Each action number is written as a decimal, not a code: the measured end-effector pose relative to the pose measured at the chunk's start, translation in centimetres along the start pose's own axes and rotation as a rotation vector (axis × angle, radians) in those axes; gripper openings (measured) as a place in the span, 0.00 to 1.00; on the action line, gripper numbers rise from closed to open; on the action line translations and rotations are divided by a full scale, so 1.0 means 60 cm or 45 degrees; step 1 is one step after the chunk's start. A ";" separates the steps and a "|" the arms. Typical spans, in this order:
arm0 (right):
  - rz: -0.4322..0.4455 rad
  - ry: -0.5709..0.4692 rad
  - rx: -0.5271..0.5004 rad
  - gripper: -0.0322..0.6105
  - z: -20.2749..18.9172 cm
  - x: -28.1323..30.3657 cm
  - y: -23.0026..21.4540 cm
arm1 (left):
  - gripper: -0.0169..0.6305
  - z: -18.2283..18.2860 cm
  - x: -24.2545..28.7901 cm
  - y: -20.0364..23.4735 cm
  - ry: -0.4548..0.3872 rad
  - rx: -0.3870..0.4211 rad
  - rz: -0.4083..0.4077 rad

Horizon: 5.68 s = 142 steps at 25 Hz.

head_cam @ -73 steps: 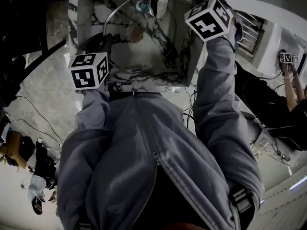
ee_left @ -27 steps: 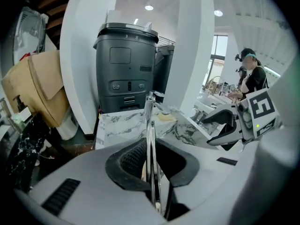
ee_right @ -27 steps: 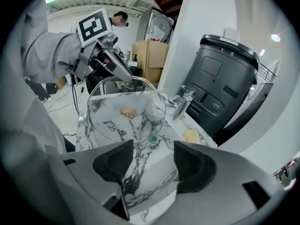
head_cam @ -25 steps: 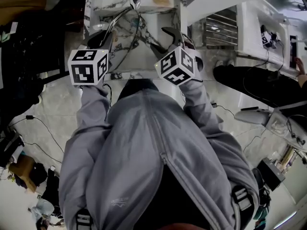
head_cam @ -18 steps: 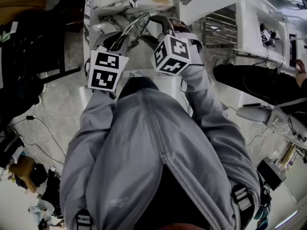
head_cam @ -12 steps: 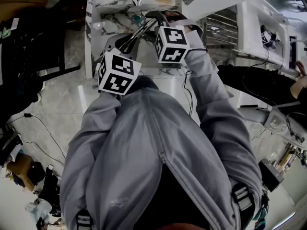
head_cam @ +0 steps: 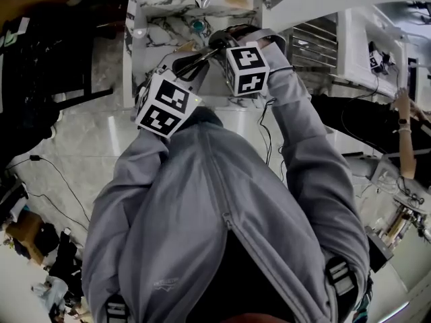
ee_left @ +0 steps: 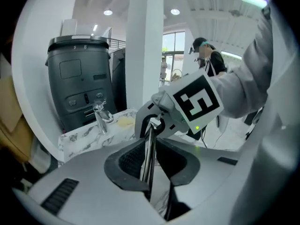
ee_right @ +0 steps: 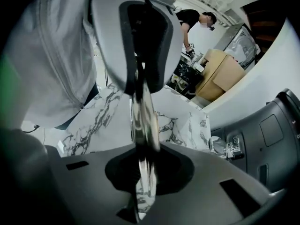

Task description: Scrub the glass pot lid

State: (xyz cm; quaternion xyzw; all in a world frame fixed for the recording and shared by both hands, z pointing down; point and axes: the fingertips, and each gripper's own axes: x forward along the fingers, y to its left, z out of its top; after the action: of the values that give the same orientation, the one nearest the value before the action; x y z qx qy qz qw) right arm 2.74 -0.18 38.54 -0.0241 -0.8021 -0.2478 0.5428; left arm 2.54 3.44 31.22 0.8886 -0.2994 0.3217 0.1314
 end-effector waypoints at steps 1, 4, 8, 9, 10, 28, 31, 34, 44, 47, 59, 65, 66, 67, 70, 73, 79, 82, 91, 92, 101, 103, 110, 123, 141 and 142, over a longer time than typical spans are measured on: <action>-0.003 -0.006 0.007 0.12 -0.001 0.000 0.002 | 0.17 0.003 -0.007 0.007 -0.039 -0.054 -0.048; -0.009 -0.022 0.037 0.12 -0.006 -0.002 0.009 | 0.19 0.019 -0.035 0.044 -0.176 -0.267 -0.175; -0.026 -0.046 0.071 0.12 -0.015 -0.005 0.020 | 0.19 0.007 -0.040 0.118 -0.222 -0.400 -0.248; -0.033 -0.058 0.074 0.12 -0.016 -0.006 0.022 | 0.20 0.000 -0.031 0.132 -0.203 -0.411 -0.275; -0.039 -0.070 0.077 0.12 -0.016 -0.007 0.023 | 0.23 -0.009 -0.018 0.141 -0.175 -0.420 -0.308; -0.102 -0.104 0.116 0.12 -0.051 0.001 0.054 | 0.47 -0.177 0.192 0.083 0.281 -0.885 -0.918; -0.108 -0.112 0.134 0.12 -0.055 0.000 0.053 | 0.42 -0.165 0.192 0.073 0.232 -0.980 -1.029; -0.112 -0.126 0.160 0.12 -0.058 -0.002 0.052 | 0.32 -0.152 0.192 0.069 0.191 -1.017 -1.057; -0.151 -0.028 0.191 0.23 -0.084 0.033 0.074 | 0.31 -0.154 0.214 0.103 0.270 -0.859 -0.771; -0.133 0.020 0.216 0.39 -0.098 0.038 0.090 | 0.31 -0.156 0.217 0.113 0.276 -0.738 -0.686; -0.236 0.183 0.367 0.41 -0.183 -0.009 0.110 | 0.31 -0.184 0.240 0.134 0.390 -0.521 -0.491; -0.282 0.239 0.428 0.41 -0.209 -0.026 0.107 | 0.31 -0.194 0.258 0.126 0.453 -0.343 -0.387; -0.294 0.240 0.441 0.41 -0.211 -0.026 0.101 | 0.31 -0.194 0.263 0.124 0.458 -0.311 -0.372; -0.308 0.238 0.455 0.41 -0.213 -0.026 0.094 | 0.31 -0.193 0.268 0.121 0.460 -0.286 -0.362; -0.358 0.234 0.506 0.41 -0.220 -0.024 0.065 | 0.31 -0.192 0.281 0.111 0.460 -0.241 -0.345; -0.401 0.225 0.574 0.41 -0.233 -0.014 0.021 | 0.31 -0.196 0.295 0.104 0.451 -0.194 -0.311; -0.435 0.260 0.676 0.41 -0.271 0.035 -0.091 | 0.31 -0.217 0.324 0.104 0.433 -0.025 -0.227; -0.413 0.274 0.681 0.41 -0.285 0.076 -0.135 | 0.31 -0.226 0.331 0.105 0.440 -0.001 -0.208; -0.347 0.371 0.664 0.41 -0.324 0.173 -0.188 | 0.31 -0.258 0.353 0.119 0.444 0.008 -0.176; -0.339 0.385 0.656 0.41 -0.327 0.179 -0.189 | 0.31 -0.261 0.354 0.119 0.445 0.014 -0.173; -0.344 0.387 0.683 0.15 -0.316 0.180 -0.177 | 0.32 -0.273 0.356 0.120 0.415 0.028 -0.168; -0.353 0.362 0.729 0.15 -0.306 0.172 -0.174 | 0.32 -0.271 0.351 0.122 0.393 0.025 -0.164; -0.361 0.293 0.781 0.14 -0.234 0.140 -0.148 | 0.36 -0.258 0.275 0.154 0.308 -0.058 -0.081; -0.214 0.184 0.700 0.14 -0.081 0.189 -0.132 | 0.05 -0.201 0.075 0.235 0.111 -0.250 0.294; 0.192 0.333 0.275 0.14 0.028 0.423 -0.048 | 0.05 -0.258 0.034 0.272 0.074 -0.496 0.379; 0.200 0.344 0.260 0.14 0.029 0.423 -0.044 | 0.05 -0.257 0.033 0.272 0.068 -0.497 0.376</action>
State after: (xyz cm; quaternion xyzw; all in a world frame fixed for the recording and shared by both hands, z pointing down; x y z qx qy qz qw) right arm -9.97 -7.63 59.47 0.0021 -0.7385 -0.1231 0.6629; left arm -13.89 -3.70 44.88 0.7841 -0.4789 0.2971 0.2599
